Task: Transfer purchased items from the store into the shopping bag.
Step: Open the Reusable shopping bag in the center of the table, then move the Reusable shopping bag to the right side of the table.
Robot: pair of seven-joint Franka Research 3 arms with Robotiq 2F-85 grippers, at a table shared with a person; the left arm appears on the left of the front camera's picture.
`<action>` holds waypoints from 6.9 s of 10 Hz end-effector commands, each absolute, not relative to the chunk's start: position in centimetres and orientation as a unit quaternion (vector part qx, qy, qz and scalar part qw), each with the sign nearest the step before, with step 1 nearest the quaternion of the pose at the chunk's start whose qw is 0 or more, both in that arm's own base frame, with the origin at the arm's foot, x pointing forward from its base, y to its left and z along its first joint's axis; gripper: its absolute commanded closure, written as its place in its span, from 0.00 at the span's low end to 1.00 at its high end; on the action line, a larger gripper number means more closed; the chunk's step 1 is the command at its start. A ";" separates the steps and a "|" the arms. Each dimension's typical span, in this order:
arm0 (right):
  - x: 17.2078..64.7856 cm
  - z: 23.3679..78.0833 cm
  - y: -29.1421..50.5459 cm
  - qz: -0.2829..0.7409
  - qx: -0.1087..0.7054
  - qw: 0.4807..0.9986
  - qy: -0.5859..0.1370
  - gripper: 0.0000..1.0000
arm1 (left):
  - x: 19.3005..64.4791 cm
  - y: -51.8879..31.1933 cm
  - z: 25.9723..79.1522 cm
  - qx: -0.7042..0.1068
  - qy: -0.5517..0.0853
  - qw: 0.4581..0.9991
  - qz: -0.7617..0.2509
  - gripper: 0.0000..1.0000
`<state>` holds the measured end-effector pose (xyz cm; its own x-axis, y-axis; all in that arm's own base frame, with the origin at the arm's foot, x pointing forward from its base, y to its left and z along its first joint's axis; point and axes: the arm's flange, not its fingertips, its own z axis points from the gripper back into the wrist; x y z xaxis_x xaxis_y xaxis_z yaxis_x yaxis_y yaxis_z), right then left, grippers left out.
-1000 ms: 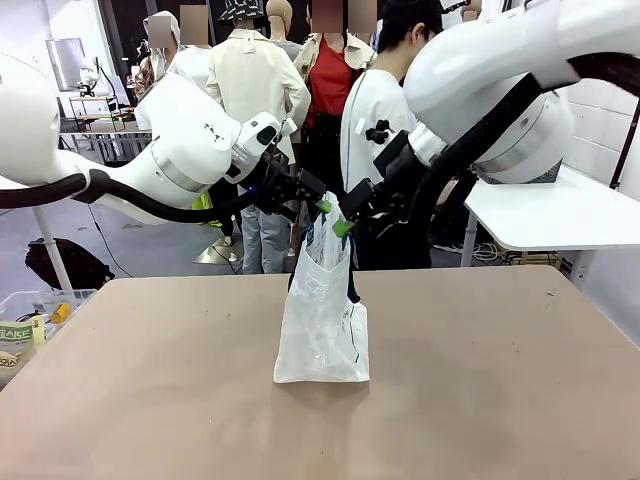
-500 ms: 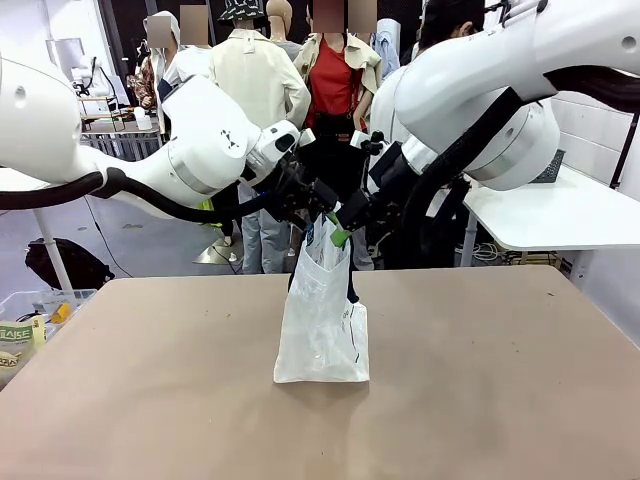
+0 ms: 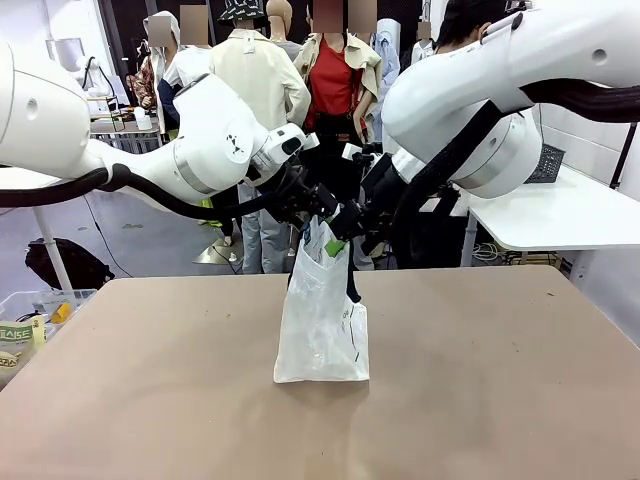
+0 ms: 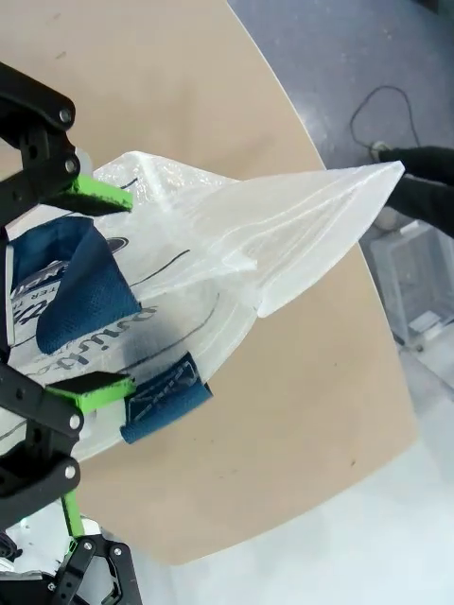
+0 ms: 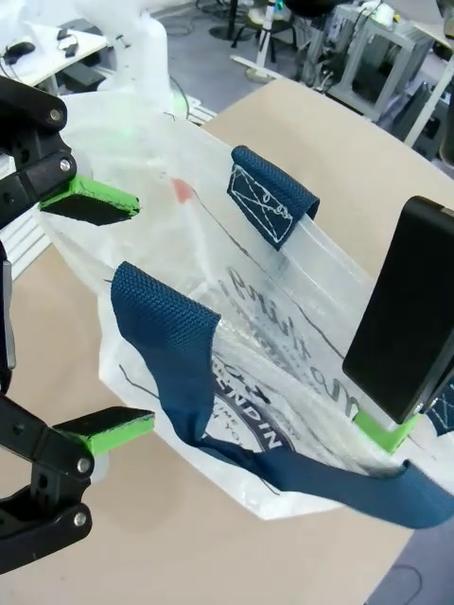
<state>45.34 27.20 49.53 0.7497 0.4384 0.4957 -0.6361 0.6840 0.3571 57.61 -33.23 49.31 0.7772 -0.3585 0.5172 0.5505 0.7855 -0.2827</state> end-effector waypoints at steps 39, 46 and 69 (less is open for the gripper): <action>47.1 50.3 30.7 0.323 0.103 0.918 -0.204 1.00 | 56.1 -21.0 53.4 -0.139 -0.216 0.940 -0.225 1.00; 47.1 50.3 30.7 0.323 0.103 0.918 -0.204 1.00 | 56.1 -21.0 53.4 -0.139 -0.216 0.940 -0.225 1.00; 47.1 50.3 30.7 0.323 0.103 0.918 -0.204 1.00 | 56.1 -21.0 53.4 -0.139 -0.216 0.940 -0.225 1.00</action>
